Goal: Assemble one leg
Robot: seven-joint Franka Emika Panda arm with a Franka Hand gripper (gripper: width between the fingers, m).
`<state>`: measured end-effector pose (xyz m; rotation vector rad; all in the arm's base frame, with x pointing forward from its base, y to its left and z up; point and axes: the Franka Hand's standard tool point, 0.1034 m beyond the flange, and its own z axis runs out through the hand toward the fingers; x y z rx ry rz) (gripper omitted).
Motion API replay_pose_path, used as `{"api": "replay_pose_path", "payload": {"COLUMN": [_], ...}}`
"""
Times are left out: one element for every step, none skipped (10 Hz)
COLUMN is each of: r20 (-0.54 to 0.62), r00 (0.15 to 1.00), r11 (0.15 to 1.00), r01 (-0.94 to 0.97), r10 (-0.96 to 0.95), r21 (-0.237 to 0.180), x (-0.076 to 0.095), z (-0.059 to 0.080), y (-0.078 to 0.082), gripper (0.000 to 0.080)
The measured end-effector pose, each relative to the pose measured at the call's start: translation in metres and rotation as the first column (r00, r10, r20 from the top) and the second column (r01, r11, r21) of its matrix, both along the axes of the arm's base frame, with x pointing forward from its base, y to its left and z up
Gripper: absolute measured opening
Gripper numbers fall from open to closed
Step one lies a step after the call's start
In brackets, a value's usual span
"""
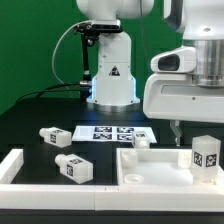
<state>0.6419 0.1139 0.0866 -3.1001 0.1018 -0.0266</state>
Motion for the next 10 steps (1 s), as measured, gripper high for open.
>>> {"api": "replay_pose_path", "payload": {"r20": [0.025,0.042,0.036,0.035,0.034,0.032,0.029,0.027,0.027,0.038], "r00": [0.989,0.973,0.984,0.987,0.99,0.995,0.999,0.998,0.989,0.963], "r11": [0.989,0.974,0.985,0.988,0.99,0.996,1.0,0.998,0.989,0.964], "r01": [-0.145,-0.228,-0.173,-0.155,-0.138,-0.091,-0.013,0.057,0.145,0.266], "r10": [0.145,0.228,0.173,0.155,0.138,0.091,0.013,-0.057,-0.145,-0.266], "r21": [-0.005,-0.013,-0.008,-0.007,-0.007,-0.004,0.0,0.003,0.006,0.002], "x": [0.0025,0.0013,0.0004,0.0005,0.0004,0.0003,0.0003,0.0004,0.0008,0.0004], "z": [0.0001,-0.0031,-0.0036,-0.0036,-0.0041,-0.0044,-0.0044,-0.0045,-0.0048,-0.0055], "y": [0.0001,-0.0009,-0.0008,-0.0009,-0.0012,-0.0013,-0.0014,-0.0015,-0.0014,-0.0014], "gripper": [0.0649,0.0649,0.0562,0.0415,0.0415,0.0285,0.0285,0.0285,0.0285,0.0285]}}
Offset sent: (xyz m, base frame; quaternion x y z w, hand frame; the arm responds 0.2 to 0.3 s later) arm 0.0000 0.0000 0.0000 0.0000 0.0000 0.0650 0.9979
